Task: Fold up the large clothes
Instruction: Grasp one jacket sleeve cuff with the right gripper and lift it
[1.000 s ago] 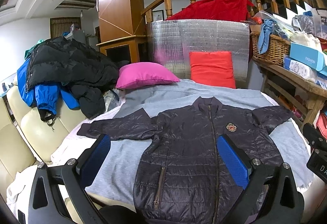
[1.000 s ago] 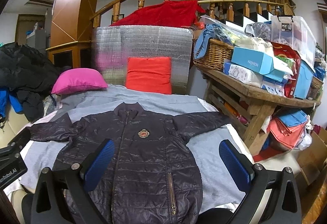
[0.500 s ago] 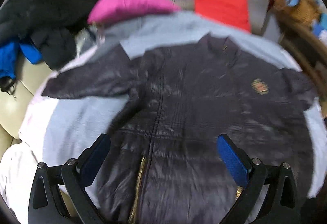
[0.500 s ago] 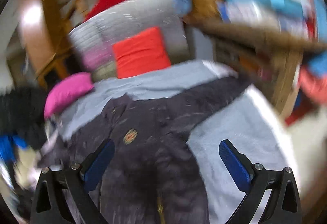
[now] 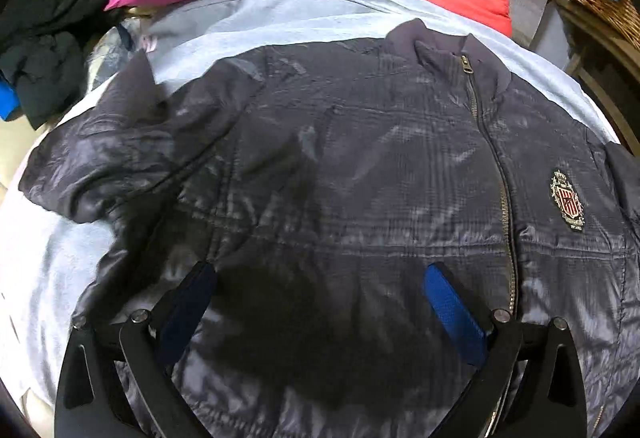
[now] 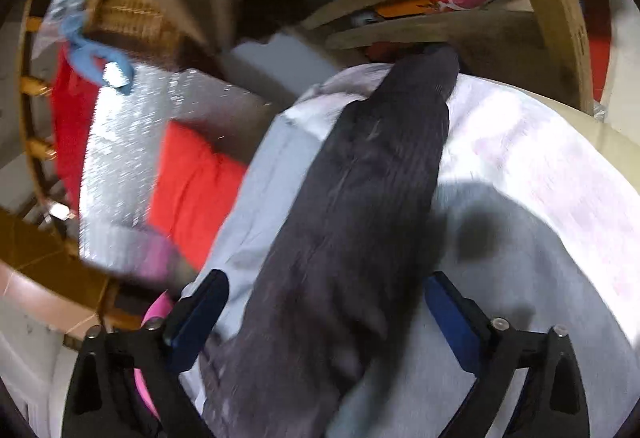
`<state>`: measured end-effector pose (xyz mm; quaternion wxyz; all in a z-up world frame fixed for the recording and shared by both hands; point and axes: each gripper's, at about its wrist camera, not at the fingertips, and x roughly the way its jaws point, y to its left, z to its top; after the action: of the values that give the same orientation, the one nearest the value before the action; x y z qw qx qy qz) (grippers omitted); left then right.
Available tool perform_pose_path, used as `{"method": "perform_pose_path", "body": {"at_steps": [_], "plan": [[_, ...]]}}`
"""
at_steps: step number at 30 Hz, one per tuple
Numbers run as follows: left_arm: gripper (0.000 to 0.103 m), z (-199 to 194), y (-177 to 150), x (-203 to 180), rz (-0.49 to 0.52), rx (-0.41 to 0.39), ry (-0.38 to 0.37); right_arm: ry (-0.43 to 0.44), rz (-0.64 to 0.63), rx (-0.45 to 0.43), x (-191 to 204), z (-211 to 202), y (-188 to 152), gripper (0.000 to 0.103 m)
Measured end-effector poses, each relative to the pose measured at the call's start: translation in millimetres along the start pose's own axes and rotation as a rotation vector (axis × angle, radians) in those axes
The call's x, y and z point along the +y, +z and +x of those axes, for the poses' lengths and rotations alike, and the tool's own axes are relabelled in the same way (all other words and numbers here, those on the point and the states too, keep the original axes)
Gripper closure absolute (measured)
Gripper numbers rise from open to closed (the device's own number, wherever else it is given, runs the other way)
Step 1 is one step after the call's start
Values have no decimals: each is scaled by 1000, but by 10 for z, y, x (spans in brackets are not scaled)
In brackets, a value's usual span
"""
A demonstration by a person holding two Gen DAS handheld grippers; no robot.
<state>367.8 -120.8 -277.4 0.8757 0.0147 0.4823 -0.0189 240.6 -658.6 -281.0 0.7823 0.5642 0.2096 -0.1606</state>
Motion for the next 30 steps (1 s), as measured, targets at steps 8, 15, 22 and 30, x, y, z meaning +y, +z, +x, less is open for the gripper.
{"method": "perform_pose_path", "body": {"at_steps": [8,15,22,30], "plan": [[0,48,117,-31,7,-35,26,-80,49,-15,-151,342,175,84],[0,-232,159,103,-20,-111,21,34,-143,-125,493,-250,-152,89],[0,-628,144,467,-60,-219,47,211,-385,-63,1639,-669,-1078,90],[0,-719,16,1086,-166,-210,61,273,-521,195,2325,-305,-2619,88]]}}
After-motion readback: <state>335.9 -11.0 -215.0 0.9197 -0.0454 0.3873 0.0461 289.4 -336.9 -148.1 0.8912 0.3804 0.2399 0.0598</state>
